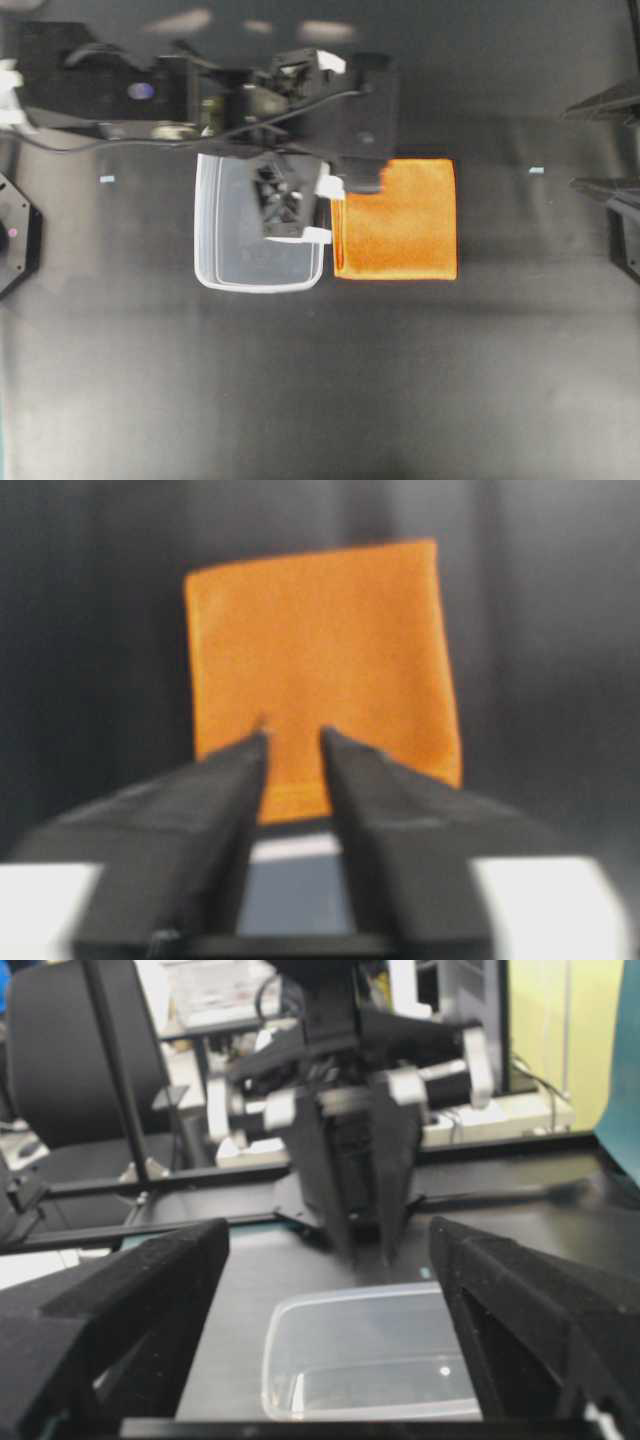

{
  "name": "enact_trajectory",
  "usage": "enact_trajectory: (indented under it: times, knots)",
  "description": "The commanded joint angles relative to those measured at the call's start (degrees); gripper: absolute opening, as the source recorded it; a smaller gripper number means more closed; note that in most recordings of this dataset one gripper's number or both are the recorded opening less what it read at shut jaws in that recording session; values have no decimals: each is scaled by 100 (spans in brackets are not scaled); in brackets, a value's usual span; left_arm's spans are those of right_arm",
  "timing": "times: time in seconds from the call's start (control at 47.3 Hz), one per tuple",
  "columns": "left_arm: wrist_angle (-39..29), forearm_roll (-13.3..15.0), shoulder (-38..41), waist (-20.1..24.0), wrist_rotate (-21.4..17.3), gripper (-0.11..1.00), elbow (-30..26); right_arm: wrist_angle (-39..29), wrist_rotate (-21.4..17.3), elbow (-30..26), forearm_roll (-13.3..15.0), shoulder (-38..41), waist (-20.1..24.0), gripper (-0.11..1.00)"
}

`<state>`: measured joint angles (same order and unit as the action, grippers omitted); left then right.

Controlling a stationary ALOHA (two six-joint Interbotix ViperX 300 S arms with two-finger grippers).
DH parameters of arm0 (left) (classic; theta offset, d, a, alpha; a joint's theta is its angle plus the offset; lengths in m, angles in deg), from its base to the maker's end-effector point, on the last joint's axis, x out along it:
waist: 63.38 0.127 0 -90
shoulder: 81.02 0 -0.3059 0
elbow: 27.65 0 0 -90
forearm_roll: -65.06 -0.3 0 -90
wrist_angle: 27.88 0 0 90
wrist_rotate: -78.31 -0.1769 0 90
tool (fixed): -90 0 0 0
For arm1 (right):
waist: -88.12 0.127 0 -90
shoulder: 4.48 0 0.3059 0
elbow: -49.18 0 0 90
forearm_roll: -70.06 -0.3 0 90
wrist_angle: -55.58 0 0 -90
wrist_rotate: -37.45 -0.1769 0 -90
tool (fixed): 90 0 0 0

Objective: Place the orange towel into the container with the left arm.
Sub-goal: 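Lower the open left gripper onto the orange towel and close it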

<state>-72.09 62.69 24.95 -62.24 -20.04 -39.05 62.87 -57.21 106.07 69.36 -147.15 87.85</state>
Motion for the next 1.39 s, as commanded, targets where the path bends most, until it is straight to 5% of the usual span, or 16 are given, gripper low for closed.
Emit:
enact_trajectory:
  times: [0.0, 0.127, 0.232, 0.676, 1.162, 1.267, 1.373]
  knots:
    - [-53, -26, 229, -26, 9, 41, -343, 26, 0, -70, -18, -44, 9, 78]
    - [-149, -18, 712, -26, 9, 78, -624, 18, 0, -53, -18, -176, 9, 78]
    - [-246, -18, 1169, 26, 18, 91, -703, 0, 0, -44, -18, -220, 9, 78]
    - [9, -18, 2733, 62, 246, 91, -1143, -26, -9, -9, -18, -220, 9, 77]
    - [26, -26, 3041, 62, 308, 89, -1055, -18, 0, 35, -18, -220, -26, 77]
    - [26, -18, 3041, 53, 299, 82, -1055, -18, -9, 62, -18, -220, -18, 77]
    - [26, -18, 3032, -9, 246, 58, -1055, 0, -9, 62, -18, -220, -26, 77]
